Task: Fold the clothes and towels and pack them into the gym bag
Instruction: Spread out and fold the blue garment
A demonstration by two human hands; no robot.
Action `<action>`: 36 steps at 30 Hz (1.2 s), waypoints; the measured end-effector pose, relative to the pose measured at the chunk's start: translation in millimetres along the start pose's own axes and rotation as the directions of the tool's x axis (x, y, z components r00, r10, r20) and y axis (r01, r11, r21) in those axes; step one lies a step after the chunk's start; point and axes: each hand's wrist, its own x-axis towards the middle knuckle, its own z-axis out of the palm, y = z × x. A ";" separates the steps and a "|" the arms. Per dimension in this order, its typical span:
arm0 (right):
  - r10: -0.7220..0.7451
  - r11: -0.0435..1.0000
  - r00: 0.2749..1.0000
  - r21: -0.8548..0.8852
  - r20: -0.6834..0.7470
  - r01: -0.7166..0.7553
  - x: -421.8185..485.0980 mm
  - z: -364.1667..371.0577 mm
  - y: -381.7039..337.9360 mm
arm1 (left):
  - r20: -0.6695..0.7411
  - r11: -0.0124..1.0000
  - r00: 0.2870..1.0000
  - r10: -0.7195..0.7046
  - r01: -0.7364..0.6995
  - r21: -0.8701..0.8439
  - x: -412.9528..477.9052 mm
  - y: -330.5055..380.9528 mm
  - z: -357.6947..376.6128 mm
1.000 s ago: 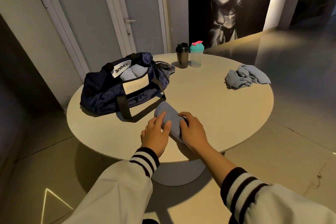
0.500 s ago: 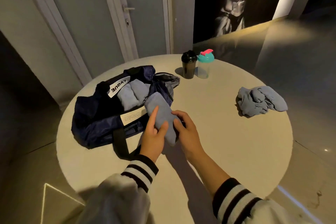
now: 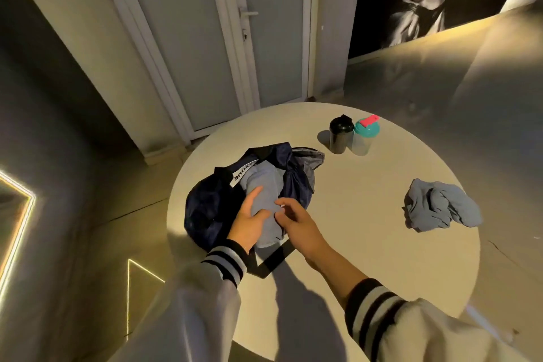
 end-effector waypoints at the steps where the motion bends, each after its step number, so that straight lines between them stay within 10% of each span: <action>1: 0.020 1.000 1.000 -0.012 0.019 -0.020 4.2 4.1 -3.5 | -0.002 1.000 1.000 -0.021 0.021 0.023 4.8 0.7 -9.4; 8: 0.113 0.987 0.992 -0.107 -0.060 -0.119 77.6 43.3 -0.4 | -0.100 0.954 0.993 -0.058 0.085 0.289 76.3 -16.5 -71.6; 19: 0.283 0.907 0.958 -0.314 -0.039 -0.281 191.1 94.4 37.7 | 0.116 0.824 0.952 -0.284 0.180 0.537 179.2 -74.2 -90.2; 28: 0.323 0.871 0.941 -0.356 -0.102 -0.337 183.1 88.0 65.3 | -0.130 0.752 0.969 -0.210 0.246 0.612 212.6 -83.2 -93.8; 36: 0.029 0.864 0.977 -0.487 -0.212 -0.131 158.8 95.1 80.6 | 0.008 0.812 0.968 -0.252 0.207 0.545 227.5 -78.6 -71.5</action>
